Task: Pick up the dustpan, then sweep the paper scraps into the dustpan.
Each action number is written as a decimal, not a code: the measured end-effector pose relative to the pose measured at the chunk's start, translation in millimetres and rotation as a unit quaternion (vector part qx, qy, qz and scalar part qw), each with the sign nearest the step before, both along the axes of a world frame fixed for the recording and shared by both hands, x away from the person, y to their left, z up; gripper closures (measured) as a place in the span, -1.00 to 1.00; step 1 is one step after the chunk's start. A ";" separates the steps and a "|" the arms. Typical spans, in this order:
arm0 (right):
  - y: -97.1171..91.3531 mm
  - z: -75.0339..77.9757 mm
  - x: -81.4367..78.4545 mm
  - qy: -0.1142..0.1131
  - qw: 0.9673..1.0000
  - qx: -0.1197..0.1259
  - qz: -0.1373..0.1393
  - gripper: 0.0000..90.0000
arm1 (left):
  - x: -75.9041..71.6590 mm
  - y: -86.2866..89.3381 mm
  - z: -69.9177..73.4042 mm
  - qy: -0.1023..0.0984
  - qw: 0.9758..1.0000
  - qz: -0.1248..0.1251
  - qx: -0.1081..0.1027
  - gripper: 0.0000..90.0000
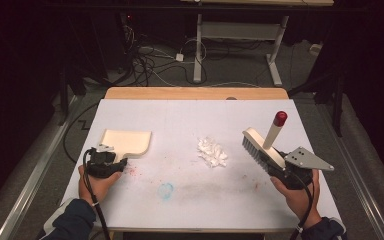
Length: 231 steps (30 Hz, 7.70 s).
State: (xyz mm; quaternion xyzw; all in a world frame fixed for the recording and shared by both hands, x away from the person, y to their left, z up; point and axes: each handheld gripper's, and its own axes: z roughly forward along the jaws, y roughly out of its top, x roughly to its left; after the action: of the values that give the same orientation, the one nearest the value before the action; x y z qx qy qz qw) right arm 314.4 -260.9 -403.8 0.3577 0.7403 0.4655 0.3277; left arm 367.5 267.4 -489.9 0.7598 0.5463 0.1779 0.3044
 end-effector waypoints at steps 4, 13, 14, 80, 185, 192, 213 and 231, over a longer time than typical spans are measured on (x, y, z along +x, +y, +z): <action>0.8 -3.5 -0.6 0.003 1.000 -0.001 -0.004 0.49 | -0.2 -1.7 0.8 -0.001 1.000 -0.010 0.002 0.34; 4.2 -9.2 -0.2 0.001 1.000 -0.008 -0.007 0.49 | -0.7 -1.7 2.2 -0.006 1.000 -0.020 0.008 0.42; 4.1 -9.4 -0.2 0.002 1.000 -0.007 -0.006 0.49 | -0.3 -1.3 3.0 -0.003 1.000 -0.022 0.009 0.42; 76.0 -45.4 113.6 0.104 0.994 -0.017 -0.024 0.49 | -35.2 -75.3 32.8 0.023 0.961 -0.267 0.067 0.42; 125.0 -55.1 79.5 0.111 0.993 -0.008 0.041 0.48 | -14.6 -121.4 33.8 0.045 0.946 -0.315 0.060 0.42; 140.6 -56.4 68.1 0.107 0.992 0.002 0.063 0.48 | -14.8 -122.3 33.4 0.044 0.947 -0.312 0.058 0.42; 166.5 -37.8 45.4 0.078 0.991 0.015 0.111 0.50 | -15.9 -126.4 33.1 0.044 0.948 -0.308 0.059 0.42; 124.9 -13.5 57.9 0.062 0.994 0.059 0.068 0.50 | -16.3 -124.2 33.9 0.045 0.946 -0.314 0.067 0.42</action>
State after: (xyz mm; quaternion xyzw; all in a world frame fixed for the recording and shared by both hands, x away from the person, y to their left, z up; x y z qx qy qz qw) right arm 372.3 -136.0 -417.4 0.3537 0.7530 0.5063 0.2271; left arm 351.2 143.2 -455.9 0.9187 0.2799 0.0753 0.2684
